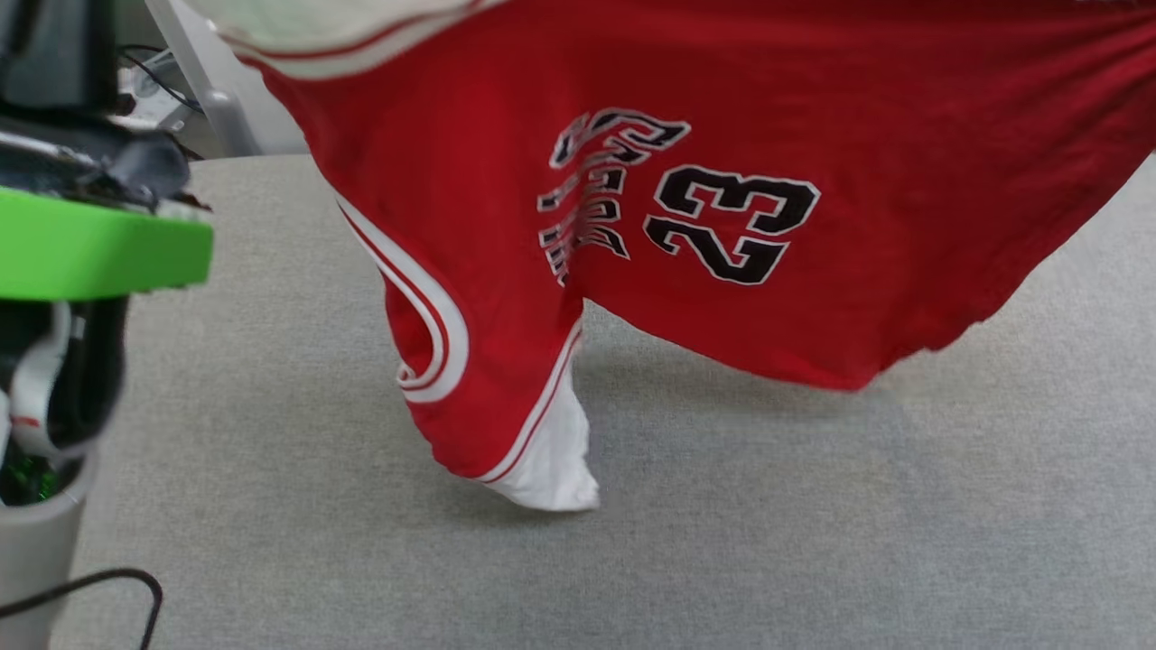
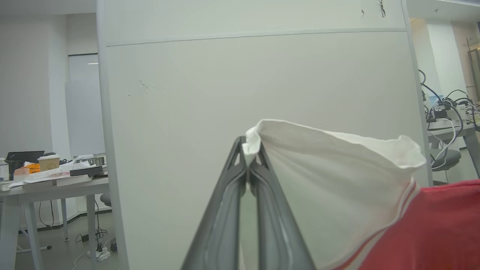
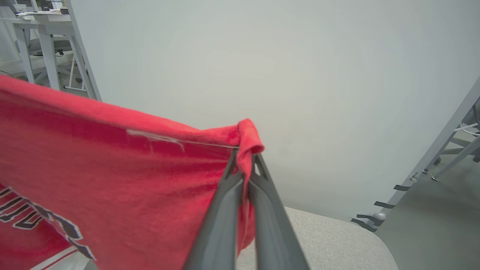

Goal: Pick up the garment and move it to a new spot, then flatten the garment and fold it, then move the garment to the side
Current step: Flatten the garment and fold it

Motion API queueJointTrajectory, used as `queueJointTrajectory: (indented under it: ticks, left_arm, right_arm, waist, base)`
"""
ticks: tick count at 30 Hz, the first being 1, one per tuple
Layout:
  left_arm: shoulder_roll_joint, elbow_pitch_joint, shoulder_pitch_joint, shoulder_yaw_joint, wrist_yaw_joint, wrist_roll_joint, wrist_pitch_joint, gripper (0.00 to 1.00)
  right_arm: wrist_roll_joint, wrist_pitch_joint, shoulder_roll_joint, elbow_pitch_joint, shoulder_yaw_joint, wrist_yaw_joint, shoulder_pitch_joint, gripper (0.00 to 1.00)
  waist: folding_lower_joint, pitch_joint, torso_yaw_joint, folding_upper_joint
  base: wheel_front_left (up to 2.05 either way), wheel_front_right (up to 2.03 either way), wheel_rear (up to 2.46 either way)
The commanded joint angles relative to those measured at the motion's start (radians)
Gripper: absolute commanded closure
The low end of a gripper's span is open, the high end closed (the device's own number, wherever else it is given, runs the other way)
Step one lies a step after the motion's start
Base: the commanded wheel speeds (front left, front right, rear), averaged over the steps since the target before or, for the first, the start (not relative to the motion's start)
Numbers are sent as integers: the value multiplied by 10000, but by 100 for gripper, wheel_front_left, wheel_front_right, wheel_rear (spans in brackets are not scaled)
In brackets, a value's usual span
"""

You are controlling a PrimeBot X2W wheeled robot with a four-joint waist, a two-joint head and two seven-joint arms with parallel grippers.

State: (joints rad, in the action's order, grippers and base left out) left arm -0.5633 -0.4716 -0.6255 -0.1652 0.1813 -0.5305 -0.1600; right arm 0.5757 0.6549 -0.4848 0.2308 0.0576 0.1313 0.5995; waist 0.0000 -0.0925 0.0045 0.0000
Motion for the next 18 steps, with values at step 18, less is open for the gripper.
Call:
queueJointTrajectory:
  ticks: [18]
  left_arm:
    - [-1713,1709,-4701,-543,-1954,699,-1323,100]
  right_arm:
    - [-250,-737,-469,-437,337,-6,2710,100]
  waist:
    - [0,-3643,-408,0]
  base:
    - [0,0,0]
